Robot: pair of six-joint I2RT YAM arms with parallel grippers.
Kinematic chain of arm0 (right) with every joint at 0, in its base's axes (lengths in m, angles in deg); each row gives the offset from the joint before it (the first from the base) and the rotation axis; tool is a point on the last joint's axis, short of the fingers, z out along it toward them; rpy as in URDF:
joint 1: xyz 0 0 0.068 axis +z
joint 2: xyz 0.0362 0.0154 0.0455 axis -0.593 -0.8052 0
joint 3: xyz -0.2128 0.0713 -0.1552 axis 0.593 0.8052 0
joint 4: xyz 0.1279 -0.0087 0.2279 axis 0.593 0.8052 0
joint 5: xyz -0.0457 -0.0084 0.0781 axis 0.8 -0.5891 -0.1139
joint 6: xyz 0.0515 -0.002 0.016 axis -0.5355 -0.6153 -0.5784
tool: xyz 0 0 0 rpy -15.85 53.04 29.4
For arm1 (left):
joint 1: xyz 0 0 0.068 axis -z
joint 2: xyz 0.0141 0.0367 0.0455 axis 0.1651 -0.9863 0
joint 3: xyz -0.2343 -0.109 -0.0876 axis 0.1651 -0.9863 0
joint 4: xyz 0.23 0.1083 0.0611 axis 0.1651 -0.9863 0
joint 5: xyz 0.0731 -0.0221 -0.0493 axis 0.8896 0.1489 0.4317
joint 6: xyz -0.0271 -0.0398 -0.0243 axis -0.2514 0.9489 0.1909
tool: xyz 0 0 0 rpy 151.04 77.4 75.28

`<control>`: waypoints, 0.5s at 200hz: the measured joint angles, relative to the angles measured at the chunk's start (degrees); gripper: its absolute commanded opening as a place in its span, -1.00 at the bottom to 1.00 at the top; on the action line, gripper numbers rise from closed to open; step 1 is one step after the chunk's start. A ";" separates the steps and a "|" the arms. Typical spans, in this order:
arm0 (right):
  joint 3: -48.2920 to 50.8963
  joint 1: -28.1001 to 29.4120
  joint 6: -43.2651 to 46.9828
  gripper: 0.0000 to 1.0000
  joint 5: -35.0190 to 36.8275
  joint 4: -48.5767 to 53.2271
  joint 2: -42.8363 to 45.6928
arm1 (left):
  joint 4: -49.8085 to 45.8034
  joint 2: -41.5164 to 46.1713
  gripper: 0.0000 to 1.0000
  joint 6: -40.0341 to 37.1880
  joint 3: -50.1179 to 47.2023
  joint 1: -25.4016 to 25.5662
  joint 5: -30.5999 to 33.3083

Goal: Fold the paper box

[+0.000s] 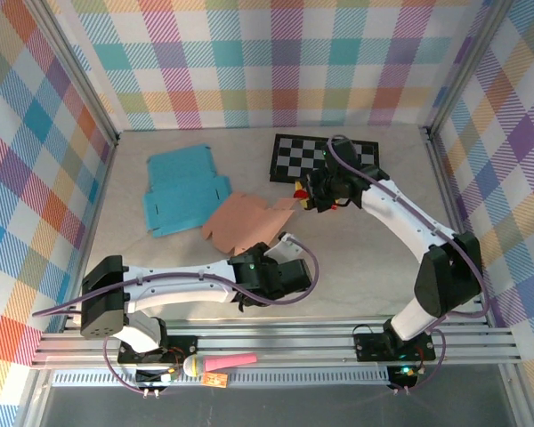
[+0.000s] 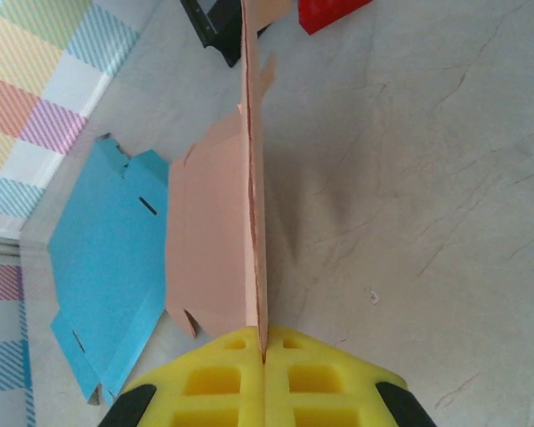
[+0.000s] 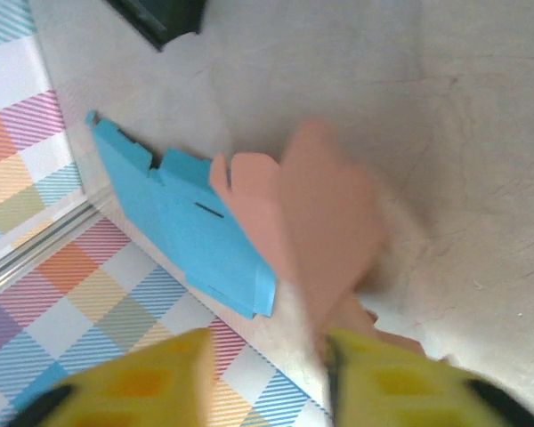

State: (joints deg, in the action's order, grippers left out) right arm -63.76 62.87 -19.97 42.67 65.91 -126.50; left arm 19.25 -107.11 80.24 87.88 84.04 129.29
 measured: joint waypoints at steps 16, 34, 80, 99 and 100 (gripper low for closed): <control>-3.61 -0.04 3.26 0.30 2.45 3.65 1.79 | 0.00 0.98 -1.00 -1.55 1.51 -2.29 -3.08; -5.84 -0.26 6.45 0.33 4.79 7.48 5.84 | -0.70 1.95 -1.00 -3.04 4.07 -4.94 -6.69; -7.91 1.31 9.81 0.34 6.80 14.73 13.94 | -2.05 2.86 -1.00 -6.38 9.11 -9.49 -14.86; -8.46 3.78 9.60 0.34 6.73 15.47 13.03 | -2.78 2.86 -1.00 -7.26 9.53 -10.16 -16.90; -8.46 3.78 9.60 0.34 6.73 15.47 13.03 | -2.82 2.86 -1.00 -7.28 9.53 -10.21 -17.07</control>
State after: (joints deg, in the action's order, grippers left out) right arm -72.22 66.65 -10.37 49.40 81.38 -113.47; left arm 16.43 -104.24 72.96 97.41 73.84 112.22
